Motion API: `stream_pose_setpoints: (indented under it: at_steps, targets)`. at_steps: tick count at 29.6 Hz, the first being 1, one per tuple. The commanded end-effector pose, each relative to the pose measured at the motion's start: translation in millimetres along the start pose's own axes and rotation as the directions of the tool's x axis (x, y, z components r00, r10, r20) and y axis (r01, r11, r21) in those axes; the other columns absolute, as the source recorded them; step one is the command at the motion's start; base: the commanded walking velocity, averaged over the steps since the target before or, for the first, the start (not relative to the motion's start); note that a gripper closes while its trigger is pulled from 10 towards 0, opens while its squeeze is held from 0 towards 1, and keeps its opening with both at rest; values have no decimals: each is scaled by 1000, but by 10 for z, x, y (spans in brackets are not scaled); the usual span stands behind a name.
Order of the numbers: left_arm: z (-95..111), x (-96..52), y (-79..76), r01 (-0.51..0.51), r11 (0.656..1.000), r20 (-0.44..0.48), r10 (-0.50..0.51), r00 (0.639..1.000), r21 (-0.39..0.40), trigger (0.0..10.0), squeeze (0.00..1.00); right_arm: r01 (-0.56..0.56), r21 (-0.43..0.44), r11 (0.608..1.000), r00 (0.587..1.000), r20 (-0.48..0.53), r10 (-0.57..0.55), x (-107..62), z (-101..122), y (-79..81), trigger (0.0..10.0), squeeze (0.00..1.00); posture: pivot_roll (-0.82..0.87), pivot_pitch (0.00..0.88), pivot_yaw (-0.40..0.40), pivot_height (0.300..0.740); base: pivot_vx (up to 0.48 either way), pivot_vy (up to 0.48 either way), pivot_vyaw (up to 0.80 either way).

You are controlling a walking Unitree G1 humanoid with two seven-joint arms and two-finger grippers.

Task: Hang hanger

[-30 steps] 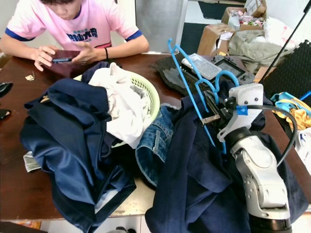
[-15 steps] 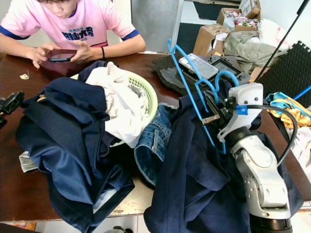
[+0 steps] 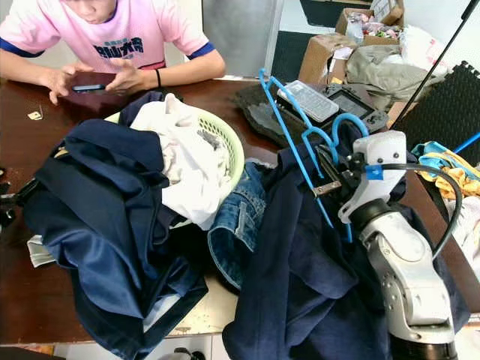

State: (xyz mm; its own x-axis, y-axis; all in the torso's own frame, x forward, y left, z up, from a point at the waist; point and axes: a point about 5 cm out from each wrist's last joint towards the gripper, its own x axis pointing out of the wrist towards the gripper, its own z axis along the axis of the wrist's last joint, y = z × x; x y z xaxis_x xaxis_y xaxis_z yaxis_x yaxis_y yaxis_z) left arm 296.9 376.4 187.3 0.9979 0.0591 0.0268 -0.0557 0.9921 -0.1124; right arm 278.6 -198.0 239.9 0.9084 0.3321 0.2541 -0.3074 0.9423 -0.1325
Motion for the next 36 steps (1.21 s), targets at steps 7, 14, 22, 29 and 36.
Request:
stream_pose_setpoints:
  at_steps: [7, 14, 22, 29, 36]
  targets:
    - [147, 53, -71, 66, 998, 93, -67, 993, 12, 10000, 0, 1, -4, 1000, 1000, -11, -1, -45, 8, -18, 10000, 0, 93, 259, -75, 740, 0, 0, 0]
    - [142, 93, -87, 79, 997, 80, -80, 994, 21, 10000, 0, -1, -2, 1000, 1000, -11, 1, -46, 10, -6, 10000, 0, 97, 253, -70, 740, 0, 0, 0]
    - [-39, 162, -166, 120, 991, -12, -120, 993, 50, 10000, 0, 3, -10, 1000, 1000, -11, -3, -54, 30, -26, 10000, 0, 79, 250, -70, 740, 0, 0, 0]
    - [151, 271, -196, 102, 992, 43, -106, 993, 80, 10000, 0, 7, -16, 1000, 1000, -8, -7, -54, 45, -39, 10000, 0, 78, 252, -70, 740, 0, 0, 0]
    - [301, 346, -277, 134, 986, 96, -143, 985, 98, 0, 0, 8, -16, 1000, 1000, -8, -8, -48, 47, -32, 10000, 0, 76, 255, -64, 740, 0, 0, 0]
